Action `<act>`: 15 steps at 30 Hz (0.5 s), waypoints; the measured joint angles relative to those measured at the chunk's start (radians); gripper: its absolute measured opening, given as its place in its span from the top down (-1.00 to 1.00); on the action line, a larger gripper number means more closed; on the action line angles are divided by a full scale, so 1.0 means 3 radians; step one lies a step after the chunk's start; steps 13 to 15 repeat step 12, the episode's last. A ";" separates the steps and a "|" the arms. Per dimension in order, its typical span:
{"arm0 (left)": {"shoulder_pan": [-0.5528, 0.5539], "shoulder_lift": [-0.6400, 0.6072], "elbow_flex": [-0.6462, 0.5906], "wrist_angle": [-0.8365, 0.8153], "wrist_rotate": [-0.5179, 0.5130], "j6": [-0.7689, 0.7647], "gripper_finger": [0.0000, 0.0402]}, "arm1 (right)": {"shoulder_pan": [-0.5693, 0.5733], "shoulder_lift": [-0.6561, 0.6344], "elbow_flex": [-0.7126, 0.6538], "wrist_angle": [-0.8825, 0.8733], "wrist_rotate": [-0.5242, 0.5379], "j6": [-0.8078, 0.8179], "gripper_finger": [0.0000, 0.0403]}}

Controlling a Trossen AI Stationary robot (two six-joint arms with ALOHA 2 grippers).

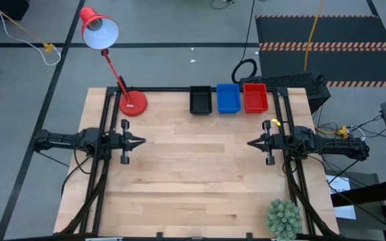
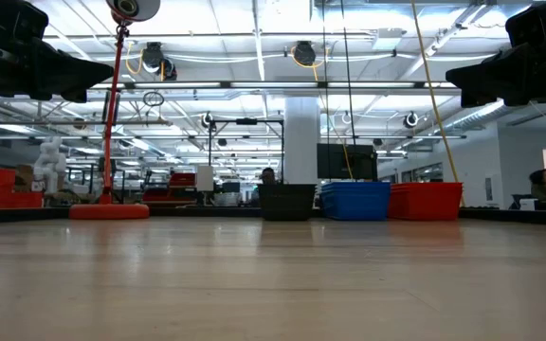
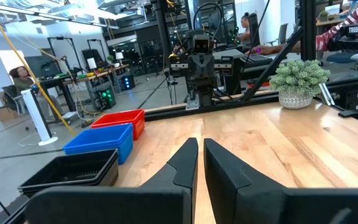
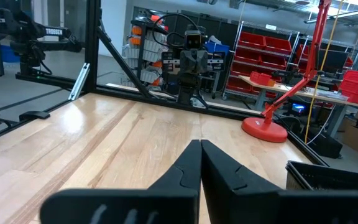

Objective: Stack baskets by color
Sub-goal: Return to Home Position

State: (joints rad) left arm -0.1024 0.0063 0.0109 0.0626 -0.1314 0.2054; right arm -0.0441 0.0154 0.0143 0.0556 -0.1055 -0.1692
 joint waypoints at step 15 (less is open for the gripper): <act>0.0000 -0.0001 0.0000 -0.0001 0.0000 0.0000 0.85 | 0.0000 0.0000 0.0000 0.0000 0.0000 0.0000 1.00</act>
